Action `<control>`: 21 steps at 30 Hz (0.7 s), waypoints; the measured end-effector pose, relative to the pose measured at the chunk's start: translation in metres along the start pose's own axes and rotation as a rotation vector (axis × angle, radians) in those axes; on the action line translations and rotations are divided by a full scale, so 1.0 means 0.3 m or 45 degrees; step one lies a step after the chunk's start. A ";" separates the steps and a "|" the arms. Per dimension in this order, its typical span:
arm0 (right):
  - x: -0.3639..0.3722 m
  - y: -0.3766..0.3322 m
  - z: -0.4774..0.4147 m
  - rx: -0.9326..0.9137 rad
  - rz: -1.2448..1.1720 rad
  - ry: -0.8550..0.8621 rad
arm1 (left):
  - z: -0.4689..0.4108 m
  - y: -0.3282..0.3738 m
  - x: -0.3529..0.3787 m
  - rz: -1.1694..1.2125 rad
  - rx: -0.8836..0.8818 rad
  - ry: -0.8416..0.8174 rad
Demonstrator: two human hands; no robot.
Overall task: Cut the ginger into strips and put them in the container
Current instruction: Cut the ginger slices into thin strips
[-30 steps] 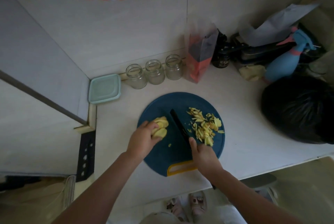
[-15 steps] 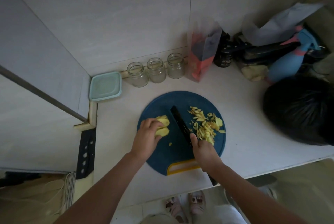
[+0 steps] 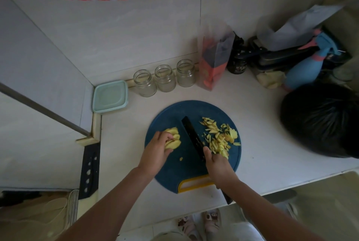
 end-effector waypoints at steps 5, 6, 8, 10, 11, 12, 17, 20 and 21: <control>-0.018 -0.009 0.006 -0.017 0.034 -0.023 | -0.023 0.010 0.018 0.647 -0.446 0.116; -0.023 -0.008 0.007 -0.017 0.042 -0.015 | -0.037 0.020 0.032 0.743 -0.499 0.094; -0.038 0.004 0.004 -0.006 0.032 0.020 | -0.062 0.037 0.064 0.823 -0.543 0.015; -0.058 0.022 0.003 0.009 0.028 0.051 | -0.071 0.056 0.086 0.757 -0.537 -0.056; -0.067 0.028 0.002 0.012 0.045 0.056 | -0.072 0.063 0.089 0.659 -0.514 -0.068; -0.073 0.032 0.002 0.012 0.072 0.053 | -0.074 0.070 0.085 0.502 -0.473 -0.082; -0.074 0.034 0.006 0.019 0.069 0.054 | -0.079 0.140 0.088 -0.116 -0.321 -0.298; -0.078 0.021 0.026 -0.013 0.077 0.063 | -0.080 0.152 0.109 -0.065 -0.311 -0.296; -0.077 0.011 0.033 -0.038 0.097 0.059 | -0.084 0.151 0.106 -0.028 -0.306 -0.247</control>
Point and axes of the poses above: each hand's wrist, its own z-axis away from the middle knuckle, its own x-axis out of the palm, y = z × x, the point moved 5 cm from there along -z, towards the middle knuckle, and after that the axes turned 11 degrees about x, right-handed, at the moved point
